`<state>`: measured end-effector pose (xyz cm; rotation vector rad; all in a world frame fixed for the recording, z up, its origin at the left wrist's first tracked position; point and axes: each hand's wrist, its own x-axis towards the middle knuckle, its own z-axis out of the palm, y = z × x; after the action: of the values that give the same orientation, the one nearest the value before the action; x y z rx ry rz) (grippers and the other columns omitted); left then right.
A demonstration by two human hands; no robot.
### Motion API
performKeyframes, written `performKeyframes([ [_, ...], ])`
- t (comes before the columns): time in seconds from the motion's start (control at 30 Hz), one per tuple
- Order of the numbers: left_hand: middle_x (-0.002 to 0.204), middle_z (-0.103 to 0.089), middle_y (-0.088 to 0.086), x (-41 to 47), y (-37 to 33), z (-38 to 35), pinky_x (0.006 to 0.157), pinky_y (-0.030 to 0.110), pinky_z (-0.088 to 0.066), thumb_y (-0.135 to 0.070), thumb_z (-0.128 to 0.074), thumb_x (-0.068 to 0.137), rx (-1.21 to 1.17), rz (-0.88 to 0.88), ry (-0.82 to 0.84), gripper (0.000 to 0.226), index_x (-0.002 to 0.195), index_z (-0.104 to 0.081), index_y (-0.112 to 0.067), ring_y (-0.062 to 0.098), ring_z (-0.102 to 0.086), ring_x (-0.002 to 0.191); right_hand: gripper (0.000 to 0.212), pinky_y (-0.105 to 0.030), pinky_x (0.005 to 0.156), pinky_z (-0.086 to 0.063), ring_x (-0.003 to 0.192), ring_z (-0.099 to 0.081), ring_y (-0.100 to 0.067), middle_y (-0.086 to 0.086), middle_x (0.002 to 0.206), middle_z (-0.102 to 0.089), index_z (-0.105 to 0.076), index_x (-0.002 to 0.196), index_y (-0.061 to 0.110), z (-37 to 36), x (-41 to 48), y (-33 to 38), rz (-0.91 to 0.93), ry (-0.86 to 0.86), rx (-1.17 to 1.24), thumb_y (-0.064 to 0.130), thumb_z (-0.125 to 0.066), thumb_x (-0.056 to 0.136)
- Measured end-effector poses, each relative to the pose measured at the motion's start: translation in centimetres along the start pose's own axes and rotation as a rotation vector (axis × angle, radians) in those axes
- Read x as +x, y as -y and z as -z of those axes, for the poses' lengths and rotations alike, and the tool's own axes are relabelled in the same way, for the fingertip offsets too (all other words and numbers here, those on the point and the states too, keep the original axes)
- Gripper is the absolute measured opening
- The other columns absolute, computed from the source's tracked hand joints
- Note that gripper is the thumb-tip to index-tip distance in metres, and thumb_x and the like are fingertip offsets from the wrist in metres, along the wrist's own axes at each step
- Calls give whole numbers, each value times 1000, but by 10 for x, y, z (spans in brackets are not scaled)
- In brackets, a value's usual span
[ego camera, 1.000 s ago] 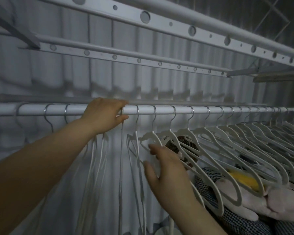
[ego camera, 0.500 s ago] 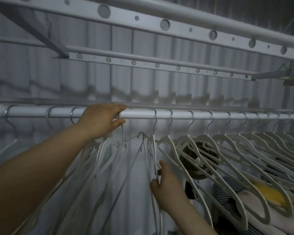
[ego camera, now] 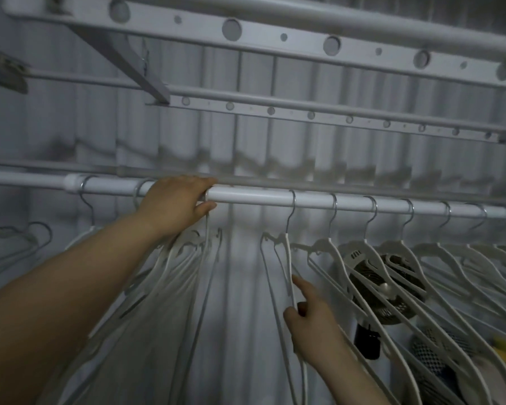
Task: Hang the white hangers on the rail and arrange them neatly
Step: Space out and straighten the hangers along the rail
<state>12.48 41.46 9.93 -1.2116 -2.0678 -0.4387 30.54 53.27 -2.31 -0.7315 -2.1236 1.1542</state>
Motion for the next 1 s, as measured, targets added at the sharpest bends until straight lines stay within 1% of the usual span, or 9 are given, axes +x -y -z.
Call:
performKeyframes([
  [0.13,129,-56,9,-5,3,0,92,34,-37,-30,-53,89,-6,6,-30,47,133,-44,-18,27,-51,117,56,-31,57,-42,42,-34,-9,3,50,-34,-31,141,25,-6,0,2,9,-10,-23,5,-41,90],
  [0.23,129,-56,9,-6,3,0,92,35,-36,-29,-53,89,-14,9,-40,47,133,-45,-17,27,-50,117,55,-27,52,-40,34,-37,-6,4,50,-34,-32,140,25,-7,-1,3,21,-14,-33,6,-42,89],
  [0.37,129,-57,10,-6,3,1,93,35,-36,-29,-54,88,-20,11,-46,46,133,-46,-17,28,-51,117,56,-29,53,-39,41,-35,-8,3,50,-34,-32,141,25,-6,-2,3,28,-30,-31,6,-41,89],
  [0.5,128,-57,11,-5,2,0,93,36,-35,-28,-55,88,-38,8,-47,47,132,-46,-16,29,-51,117,54,-29,51,-37,40,-35,-8,4,50,-35,-33,140,23,-4,-1,-1,20,-67,-7,5,-40,89],
  [0.77,132,-54,10,-5,-7,-2,95,36,-35,-28,-56,88,-54,3,-51,47,133,-46,-16,29,-50,119,54,-30,57,-40,45,-36,-9,3,53,-34,-31,141,24,9,-7,-4,28,-82,-21,8,-41,90],
  [1.0,129,-56,13,-3,-15,-5,95,37,-36,-26,-57,87,-66,-6,-55,46,131,-48,-15,30,-51,118,53,-31,63,-42,47,-37,-12,1,53,-35,-33,139,22,15,-3,-8,20,-77,-37,6,-41,89],
])
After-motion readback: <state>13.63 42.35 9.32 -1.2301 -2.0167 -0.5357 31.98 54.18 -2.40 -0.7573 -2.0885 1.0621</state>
